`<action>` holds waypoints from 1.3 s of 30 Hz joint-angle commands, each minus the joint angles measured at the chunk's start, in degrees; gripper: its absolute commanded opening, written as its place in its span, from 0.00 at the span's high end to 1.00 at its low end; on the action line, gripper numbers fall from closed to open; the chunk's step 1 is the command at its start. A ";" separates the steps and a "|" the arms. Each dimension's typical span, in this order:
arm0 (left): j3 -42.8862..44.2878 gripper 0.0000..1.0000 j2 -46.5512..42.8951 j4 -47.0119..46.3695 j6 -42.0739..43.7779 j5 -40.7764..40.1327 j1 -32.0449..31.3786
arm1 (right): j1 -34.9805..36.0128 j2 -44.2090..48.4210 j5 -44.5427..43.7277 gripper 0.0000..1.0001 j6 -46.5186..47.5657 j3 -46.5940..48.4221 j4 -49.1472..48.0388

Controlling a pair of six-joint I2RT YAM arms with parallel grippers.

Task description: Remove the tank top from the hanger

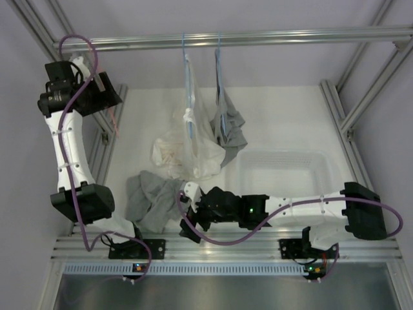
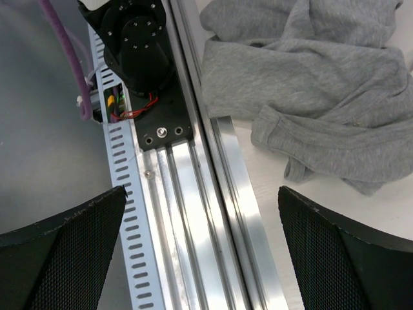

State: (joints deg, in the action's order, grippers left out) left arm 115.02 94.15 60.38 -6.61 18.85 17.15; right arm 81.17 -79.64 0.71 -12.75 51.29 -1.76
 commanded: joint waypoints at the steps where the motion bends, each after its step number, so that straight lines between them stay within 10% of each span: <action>1: -3.21 0.01 -8.17 -1.75 -0.68 -5.40 0.08 | 0.84 -2.09 -0.35 0.01 2.12 4.34 -3.16; 18: -41.46 0.01 -63.44 -16.79 -13.86 -10.42 -0.71 | -1.62 -18.35 -8.17 0.01 6.33 17.08 -3.78; 28: -32.41 0.01 -71.64 -5.98 -13.34 -28.77 -6.86 | -5.23 -33.91 -7.65 0.01 8.09 28.32 -3.52; 39: -34.69 0.01 -72.61 -5.98 -11.15 -29.13 -10.99 | -4.36 -47.44 -8.88 0.01 12.23 36.78 0.88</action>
State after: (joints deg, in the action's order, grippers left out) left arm 81.30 20.99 54.24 -19.07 -9.47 6.76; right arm 75.96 -124.27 -8.08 -1.69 85.36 -1.67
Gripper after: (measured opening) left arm 0.991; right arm 0.993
